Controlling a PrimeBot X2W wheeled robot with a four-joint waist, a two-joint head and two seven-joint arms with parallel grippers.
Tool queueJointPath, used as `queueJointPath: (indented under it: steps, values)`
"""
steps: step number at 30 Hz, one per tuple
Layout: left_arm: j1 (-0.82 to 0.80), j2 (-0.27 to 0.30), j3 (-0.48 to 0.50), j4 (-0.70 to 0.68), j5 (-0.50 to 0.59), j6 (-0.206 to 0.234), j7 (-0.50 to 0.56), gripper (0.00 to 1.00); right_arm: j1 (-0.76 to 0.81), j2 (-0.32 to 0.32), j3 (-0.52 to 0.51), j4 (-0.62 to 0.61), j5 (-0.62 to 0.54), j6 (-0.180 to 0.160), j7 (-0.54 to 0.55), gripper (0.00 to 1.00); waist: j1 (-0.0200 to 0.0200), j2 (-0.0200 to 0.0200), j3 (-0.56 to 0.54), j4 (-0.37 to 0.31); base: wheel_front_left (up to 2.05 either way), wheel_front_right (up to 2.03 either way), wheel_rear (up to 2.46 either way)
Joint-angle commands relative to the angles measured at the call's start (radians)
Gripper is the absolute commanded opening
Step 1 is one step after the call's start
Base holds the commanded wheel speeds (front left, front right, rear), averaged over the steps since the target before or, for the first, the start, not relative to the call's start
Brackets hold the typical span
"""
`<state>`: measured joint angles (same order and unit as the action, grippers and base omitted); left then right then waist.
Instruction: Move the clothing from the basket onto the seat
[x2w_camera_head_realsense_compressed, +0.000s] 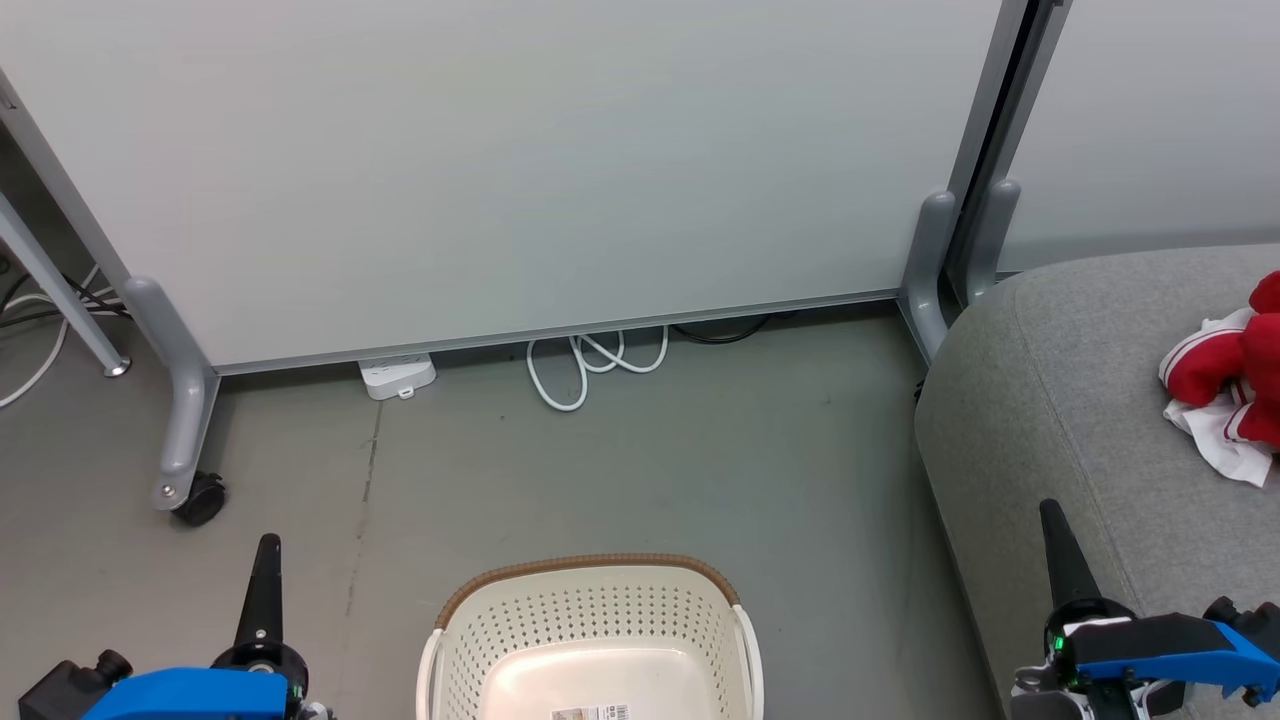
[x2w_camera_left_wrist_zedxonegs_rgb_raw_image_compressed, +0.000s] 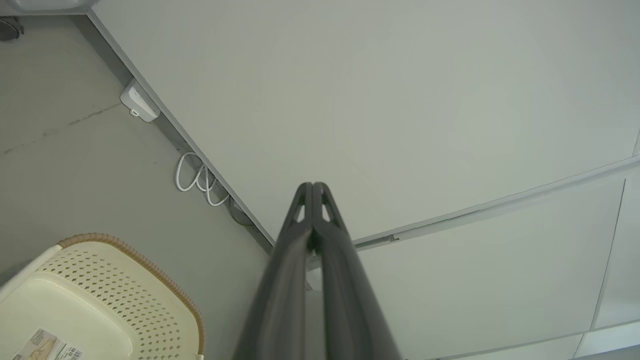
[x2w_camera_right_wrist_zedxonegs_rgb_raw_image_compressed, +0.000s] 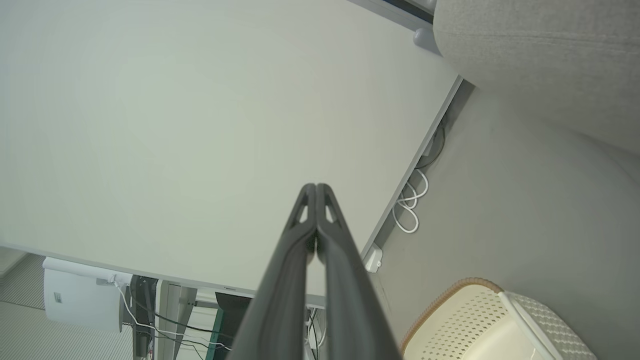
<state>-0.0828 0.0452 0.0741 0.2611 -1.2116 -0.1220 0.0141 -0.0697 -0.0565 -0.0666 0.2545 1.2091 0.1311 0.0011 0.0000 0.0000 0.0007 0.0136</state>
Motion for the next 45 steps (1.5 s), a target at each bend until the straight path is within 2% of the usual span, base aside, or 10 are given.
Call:
queueJointPath:
  steps: [1,45]
  values:
    - [-0.024,0.007,0.008,-0.011,-0.024,-0.004,0.006,0.00,-0.024,-0.006,-0.004,-0.009,0.025,0.000,0.007,0.00,0.0000,0.0000,0.000,0.000,0.00,0.00,0.00]
    - [-0.039,0.008,0.042,-0.011,-0.368,-0.011,0.096,0.00,-0.049,-0.005,-0.034,-0.006,0.381,0.000,0.097,0.00,0.0000,0.0000,0.000,-0.012,0.00,0.00,0.00]
